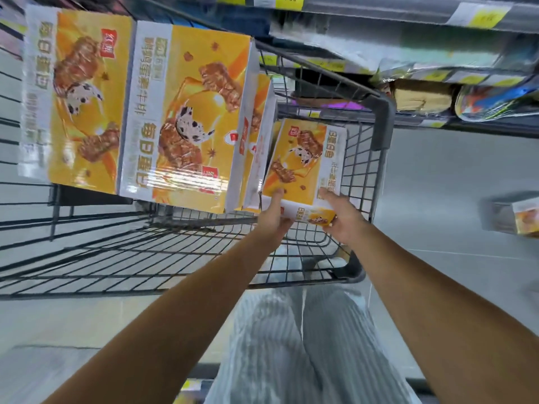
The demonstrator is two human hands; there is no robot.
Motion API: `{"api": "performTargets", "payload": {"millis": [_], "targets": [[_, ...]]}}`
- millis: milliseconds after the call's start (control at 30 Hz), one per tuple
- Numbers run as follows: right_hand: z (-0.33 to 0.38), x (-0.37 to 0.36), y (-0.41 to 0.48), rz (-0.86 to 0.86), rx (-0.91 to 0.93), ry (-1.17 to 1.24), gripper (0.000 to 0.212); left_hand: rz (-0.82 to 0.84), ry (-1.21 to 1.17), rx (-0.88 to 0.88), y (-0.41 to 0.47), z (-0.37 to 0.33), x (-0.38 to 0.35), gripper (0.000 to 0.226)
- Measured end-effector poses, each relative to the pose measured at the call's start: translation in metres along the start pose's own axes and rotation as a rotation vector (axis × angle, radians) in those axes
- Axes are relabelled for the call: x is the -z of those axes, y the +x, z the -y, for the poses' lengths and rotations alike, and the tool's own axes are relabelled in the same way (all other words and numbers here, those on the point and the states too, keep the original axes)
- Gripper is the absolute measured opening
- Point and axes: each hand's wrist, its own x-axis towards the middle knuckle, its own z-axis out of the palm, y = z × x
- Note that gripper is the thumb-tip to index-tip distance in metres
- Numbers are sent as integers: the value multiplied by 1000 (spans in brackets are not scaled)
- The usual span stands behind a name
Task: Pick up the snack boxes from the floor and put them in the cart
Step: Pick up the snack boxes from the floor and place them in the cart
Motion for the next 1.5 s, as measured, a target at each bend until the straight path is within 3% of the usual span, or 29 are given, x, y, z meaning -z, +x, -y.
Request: {"api": "performTargets", "payload": {"millis": [167, 300, 400, 467, 567, 833, 900, 1100, 1200, 1500], "targets": [[3, -2, -1, -125, 28, -127, 18, 58, 16, 79, 2, 1, 7, 49], [7, -1, -10, -85, 1, -154, 12, 91, 56, 76, -15, 4, -3, 63], [8, 1, -26, -52, 20, -131, 28, 45, 108, 47, -32, 8, -14, 48], [8, 1, -35, 2, 25, -109, 32, 53, 186, 25, -40, 7, -20, 49], [9, 10, -55, 133, 37, -16, 20, 69, 332, -92, -61, 2, -32, 44], [-3, 67, -112, 339, 178, 111, 16, -17, 536, -443, -112, 13, -69, 29], [-13, 92, -128, 327, 219, 130, 19, -55, 619, -542, -127, 34, -81, 14], [-55, 195, -166, 236, 338, 179, 15, 22, 723, -625, -173, 128, -125, 13], [-74, 255, -188, 188, 406, 224, 20, 85, 815, -651, -195, 177, -157, 32], [-132, 436, -246, 33, 529, 357, 12, 370, 1071, -655, -267, 325, -257, 45]]}}
